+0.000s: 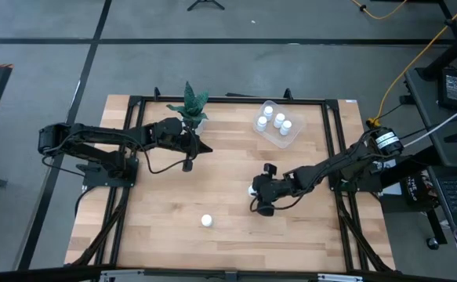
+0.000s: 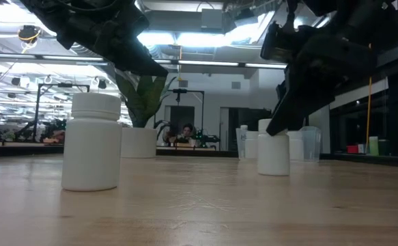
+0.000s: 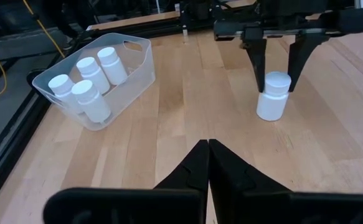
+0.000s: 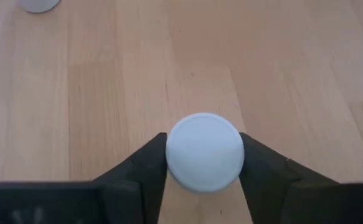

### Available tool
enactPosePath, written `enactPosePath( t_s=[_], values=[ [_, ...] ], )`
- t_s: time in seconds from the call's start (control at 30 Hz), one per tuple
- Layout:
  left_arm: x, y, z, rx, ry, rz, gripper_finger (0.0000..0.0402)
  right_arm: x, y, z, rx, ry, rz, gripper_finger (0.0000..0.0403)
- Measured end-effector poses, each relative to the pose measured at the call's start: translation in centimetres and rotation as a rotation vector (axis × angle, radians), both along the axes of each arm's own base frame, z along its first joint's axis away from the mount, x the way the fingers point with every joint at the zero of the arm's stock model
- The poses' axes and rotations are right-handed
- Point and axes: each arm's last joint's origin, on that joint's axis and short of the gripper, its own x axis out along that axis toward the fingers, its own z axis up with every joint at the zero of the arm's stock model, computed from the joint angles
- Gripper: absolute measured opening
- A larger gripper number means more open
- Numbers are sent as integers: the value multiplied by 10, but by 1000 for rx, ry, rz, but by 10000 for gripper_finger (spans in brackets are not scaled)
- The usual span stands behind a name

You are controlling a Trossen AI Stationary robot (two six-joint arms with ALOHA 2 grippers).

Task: Pick and place pill bottles into a basket
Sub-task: Put the white pill bottle into the transparent bin

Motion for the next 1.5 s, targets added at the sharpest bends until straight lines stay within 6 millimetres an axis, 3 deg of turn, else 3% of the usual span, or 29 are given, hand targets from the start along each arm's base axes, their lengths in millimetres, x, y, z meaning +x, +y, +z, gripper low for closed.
enactPosePath(
  t_s=[0.07,0.53,0.83,1.07,1.23,1.5],
  values=[
    [0,0,0,0,0,0,2,0,0,0,-11,1,14,152],
    [0,0,0,0,0,0,6,0,-2,5,-24,-14,34,152],
    [0,0,0,0,0,0,8,2,-25,10,3,13,50,152],
    [0,0,0,-1,4,0,9,-8,-44,32,-70,-24,46,152],
    [0,0,0,-1,3,1,6,-27,-57,23,-79,-39,-1,152],
    [0,0,0,0,0,0,11,-46,-62,44,-87,-142,2,152]
  ],
)
